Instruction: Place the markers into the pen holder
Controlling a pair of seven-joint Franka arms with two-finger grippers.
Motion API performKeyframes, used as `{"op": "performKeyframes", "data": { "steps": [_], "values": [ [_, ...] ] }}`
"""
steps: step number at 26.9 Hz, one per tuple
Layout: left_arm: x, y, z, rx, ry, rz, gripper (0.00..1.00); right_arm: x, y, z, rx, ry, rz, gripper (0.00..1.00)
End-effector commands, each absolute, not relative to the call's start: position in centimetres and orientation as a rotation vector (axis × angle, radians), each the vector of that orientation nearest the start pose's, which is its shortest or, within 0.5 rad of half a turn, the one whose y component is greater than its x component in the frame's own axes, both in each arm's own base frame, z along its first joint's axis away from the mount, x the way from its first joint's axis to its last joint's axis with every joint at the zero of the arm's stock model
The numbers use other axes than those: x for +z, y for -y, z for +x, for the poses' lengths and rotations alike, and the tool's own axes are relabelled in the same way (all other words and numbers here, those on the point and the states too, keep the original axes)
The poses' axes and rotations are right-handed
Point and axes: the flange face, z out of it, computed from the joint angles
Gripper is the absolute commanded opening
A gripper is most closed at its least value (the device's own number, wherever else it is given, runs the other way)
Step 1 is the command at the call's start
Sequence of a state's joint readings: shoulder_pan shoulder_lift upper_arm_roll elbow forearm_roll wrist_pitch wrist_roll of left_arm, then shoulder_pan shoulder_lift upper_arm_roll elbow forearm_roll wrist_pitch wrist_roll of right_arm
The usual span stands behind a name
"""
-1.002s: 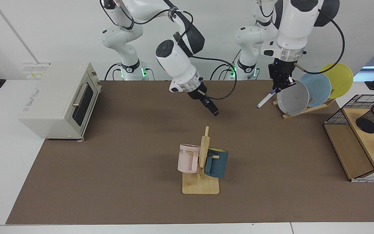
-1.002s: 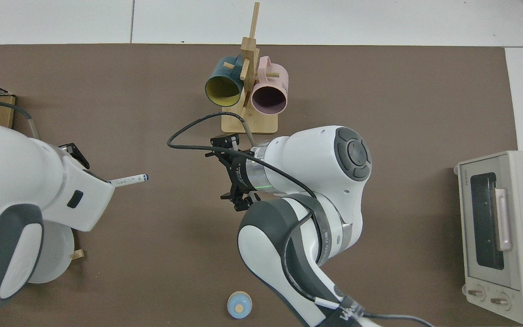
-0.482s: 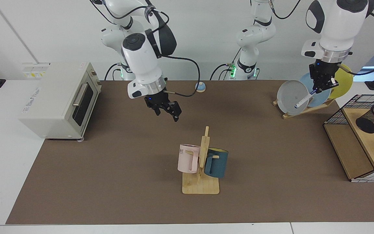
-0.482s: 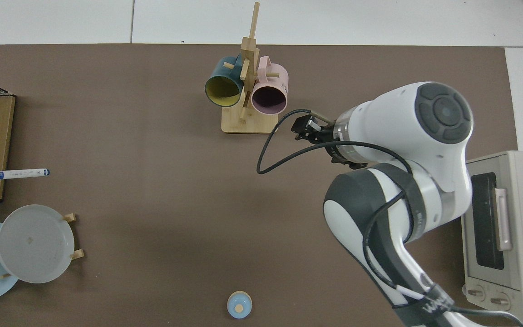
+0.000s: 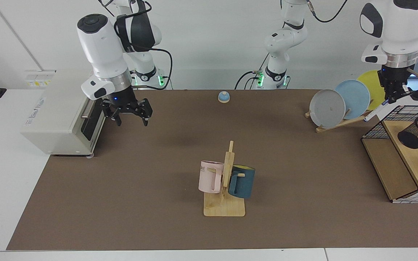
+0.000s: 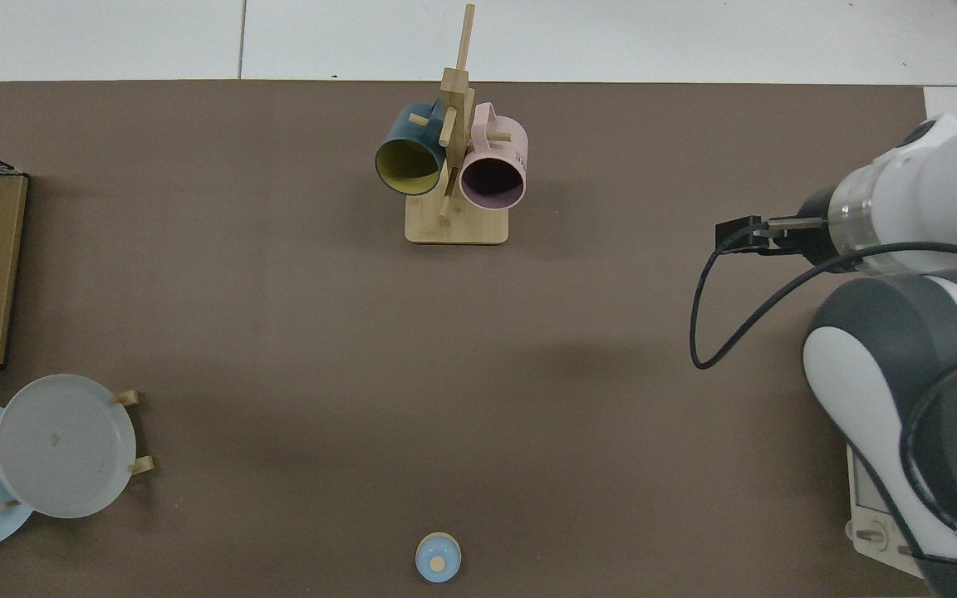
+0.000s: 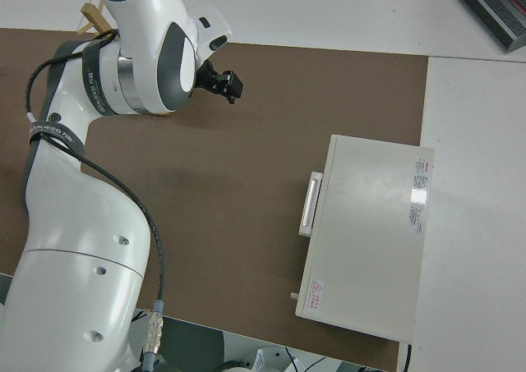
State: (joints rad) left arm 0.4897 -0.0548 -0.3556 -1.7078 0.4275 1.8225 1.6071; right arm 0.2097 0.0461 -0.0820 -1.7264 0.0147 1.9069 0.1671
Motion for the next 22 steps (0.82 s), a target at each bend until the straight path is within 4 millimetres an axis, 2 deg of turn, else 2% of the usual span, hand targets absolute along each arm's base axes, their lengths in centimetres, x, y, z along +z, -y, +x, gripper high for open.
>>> {"op": "performKeyframes", "data": {
  "steps": [1,3,6,8,11,12,14,22],
  "values": [
    [63.0,-12.9,56.2,0.36,-1.911,-1.822,0.0,57.1,-4.1,57.2,-0.156,-0.035,-3.118,1.0],
    [63.5,-13.8,56.3,0.377,-1.927,-1.767,0.0,58.2,-2.3,56.3,-0.144,-0.077,-3.119,1.0],
    [64.0,-14.8,56.4,0.369,-1.938,-1.701,0.0,59.1,-1.9,55.1,-0.097,-0.084,-3.12,1.0],
    [64.3,-16.3,56.4,0.348,-1.917,-1.686,0.0,59.6,-1.8,54.4,-0.031,-0.079,-3.135,1.0],
    [64.9,-19.5,56.0,0.36,-1.893,-1.665,0.0,61.8,-1.6,54.0,-0.031,-0.084,-3.146,1.0],
    [65.1,-21.3,55.4,0.377,-1.882,-1.674,0.0,62.2,-1.7,54.1,-0.053,-0.081,-3.145,1.0],
    [65.3,-23.3,54.6,0.4,-1.884,-1.672,0.0,62.2,-1.4,54.1,-0.061,-0.086,-3.149,1.0],
    [65.9,-23.8,55.2,0.415,-1.873,-1.55,0.0,62.1,-0.6,53.9,-0.064,-0.098,-3.151,1.0]
  ]
}}
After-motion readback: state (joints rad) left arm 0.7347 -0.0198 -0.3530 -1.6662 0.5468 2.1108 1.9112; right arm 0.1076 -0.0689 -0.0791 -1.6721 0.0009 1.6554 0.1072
